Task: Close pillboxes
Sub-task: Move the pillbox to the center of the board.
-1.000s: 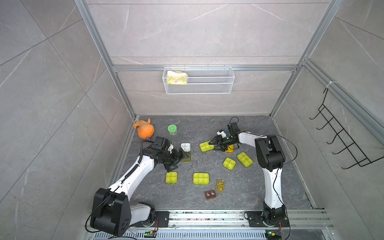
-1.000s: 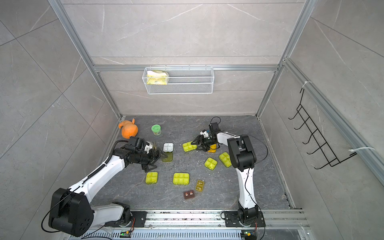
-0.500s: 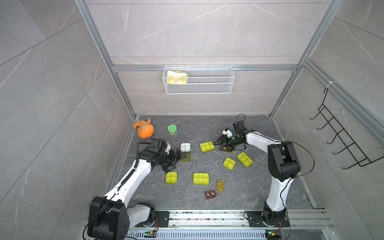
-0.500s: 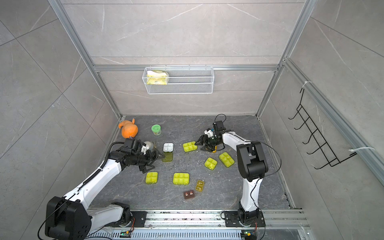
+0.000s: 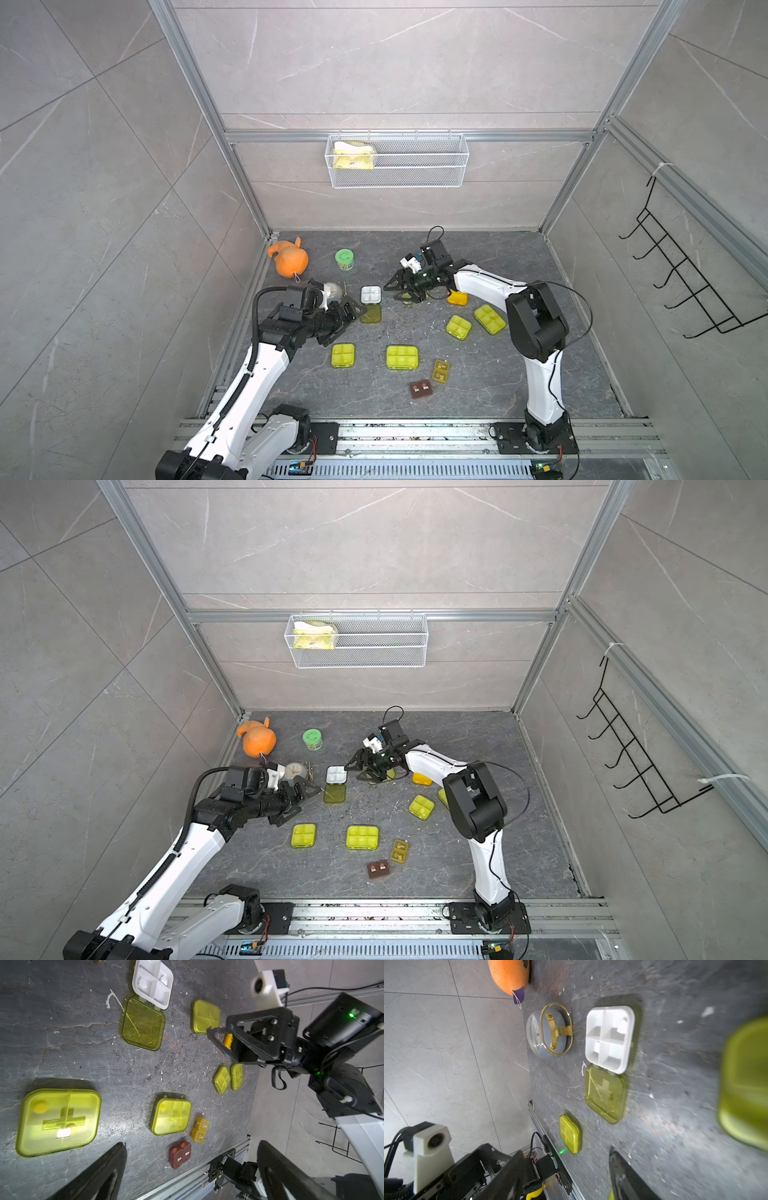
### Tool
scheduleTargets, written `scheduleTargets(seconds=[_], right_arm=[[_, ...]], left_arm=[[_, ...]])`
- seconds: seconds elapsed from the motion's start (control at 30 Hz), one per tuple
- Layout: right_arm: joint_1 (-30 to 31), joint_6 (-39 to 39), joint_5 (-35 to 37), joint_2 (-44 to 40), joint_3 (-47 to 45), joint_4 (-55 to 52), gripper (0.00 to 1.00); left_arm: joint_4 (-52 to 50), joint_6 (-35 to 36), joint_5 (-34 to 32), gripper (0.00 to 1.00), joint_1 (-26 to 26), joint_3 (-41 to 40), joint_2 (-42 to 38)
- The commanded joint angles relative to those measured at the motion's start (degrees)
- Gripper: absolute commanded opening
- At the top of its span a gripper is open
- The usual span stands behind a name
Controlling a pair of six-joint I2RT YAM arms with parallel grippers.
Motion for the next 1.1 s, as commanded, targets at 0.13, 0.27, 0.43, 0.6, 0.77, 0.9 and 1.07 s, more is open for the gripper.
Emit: scheduleTargets(seconds=[0.13, 0.27, 0.43, 0.6, 0.77, 0.9, 1.07], right_arm=[[3.53, 5.51, -0.69, 11.46, 12.54, 2.85, 0.66], [4.64, 6.73, -0.74, 16.76, 19.39, 2.16, 0.66], [5.62, 7.12, -0.57, 22.19, 27.04, -0.28, 0.67], [5.85, 5.94, 0.29, 25.33, 32.67, -3.70, 0.67], [5.78, 3.12, 1.16, 28.58, 35.65, -8.23, 0.67], [5.87, 1.83, 0.93, 27.97, 33.66, -8.69, 0.67], [5.56, 0.33, 0.99, 24.07, 28.04, -7.65, 0.67]], left_arm=[[-4.29, 2.12, -2.16, 0.99, 0.70, -0.21, -5.26], [-6.95, 2.90, -2.33, 1.00, 0.80, -0.23, -7.41], [-10.11, 4.04, -3.36, 1.00, 0.97, 0.01, -9.44], [-11.21, 4.62, -4.02, 0.99, 1.05, 0.06, -10.31], [-3.62, 2.38, -2.56, 0.99, 1.82, 1.09, -4.86], [-4.16, 4.13, -0.81, 0.99, 1.83, 2.96, -1.60], [-6.76, 5.69, -1.46, 0.99, 1.84, 1.15, -4.48]])
